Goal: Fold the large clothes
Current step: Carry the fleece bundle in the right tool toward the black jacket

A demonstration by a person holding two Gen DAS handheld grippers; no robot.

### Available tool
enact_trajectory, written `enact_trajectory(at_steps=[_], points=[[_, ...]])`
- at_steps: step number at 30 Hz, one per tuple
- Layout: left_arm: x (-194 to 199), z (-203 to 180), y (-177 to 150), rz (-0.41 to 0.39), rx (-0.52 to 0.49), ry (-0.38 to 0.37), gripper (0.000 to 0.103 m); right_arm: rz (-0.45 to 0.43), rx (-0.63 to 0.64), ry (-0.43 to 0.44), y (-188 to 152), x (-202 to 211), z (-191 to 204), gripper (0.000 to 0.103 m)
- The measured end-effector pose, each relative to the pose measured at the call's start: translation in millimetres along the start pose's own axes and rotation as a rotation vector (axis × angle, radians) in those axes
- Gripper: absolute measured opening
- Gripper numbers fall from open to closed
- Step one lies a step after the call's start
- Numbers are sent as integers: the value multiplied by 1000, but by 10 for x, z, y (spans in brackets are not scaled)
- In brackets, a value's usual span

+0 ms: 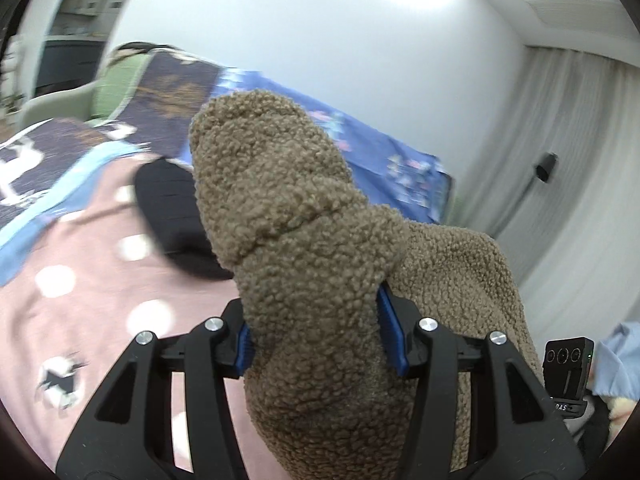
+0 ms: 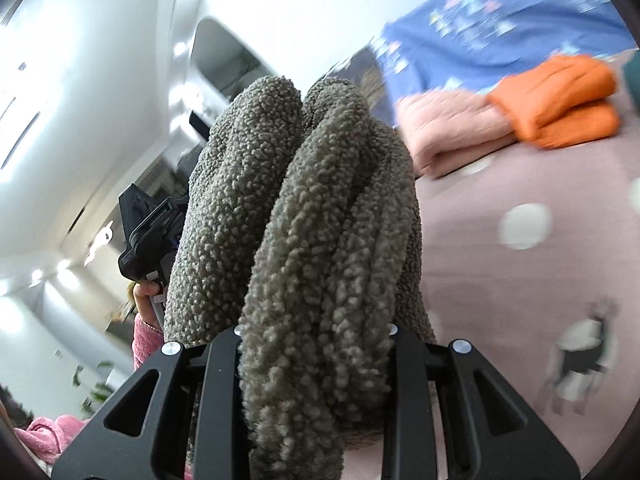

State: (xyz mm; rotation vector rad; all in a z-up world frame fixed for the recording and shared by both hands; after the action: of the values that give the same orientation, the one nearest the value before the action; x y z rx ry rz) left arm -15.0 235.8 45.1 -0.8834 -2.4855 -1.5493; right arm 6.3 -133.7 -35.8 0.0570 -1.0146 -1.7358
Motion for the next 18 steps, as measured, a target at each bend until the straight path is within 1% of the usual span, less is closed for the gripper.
enact_trajectory(at_steps=[1,3,6,11,13,15,17,18], points=[[69,122,7,-1,11,24,52,19,-2,13,34,-131,32,26],[242,396,45,-7,27,85,52,81,-10,53,96,-523,112,26],[455,727,132,-27,31,164,52,154,-8,94,207,-1031,244,26],[679,1234,345,-51,47,256,52,243,9,133,500,-1828,396,26],[703,1478,506,-55,56,297,52,263,17,140,671,-2122,448,26],[661,1689,706,-59,63,333,52,273,19,151,917,-2453,507,25],[651,1892,919,-74,65,360,52,276,21,160,1130,-2695,578,25],[624,1974,1005,-79,66,367,52,278,29,164,1296,-2888,618,25]])
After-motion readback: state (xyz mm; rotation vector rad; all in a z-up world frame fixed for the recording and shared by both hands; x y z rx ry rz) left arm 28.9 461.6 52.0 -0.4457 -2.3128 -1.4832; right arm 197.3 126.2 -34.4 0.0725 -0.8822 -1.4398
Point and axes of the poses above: each gripper's, at about its wrist camera, not at the fingertips, and x roughly against the way its jaws point, z to its left, y to its top, the point moved 1 cm from there along -x, roughly the way its jaws point, and after that the axes turned 4 degrees about -y, right-handed, at the moved point
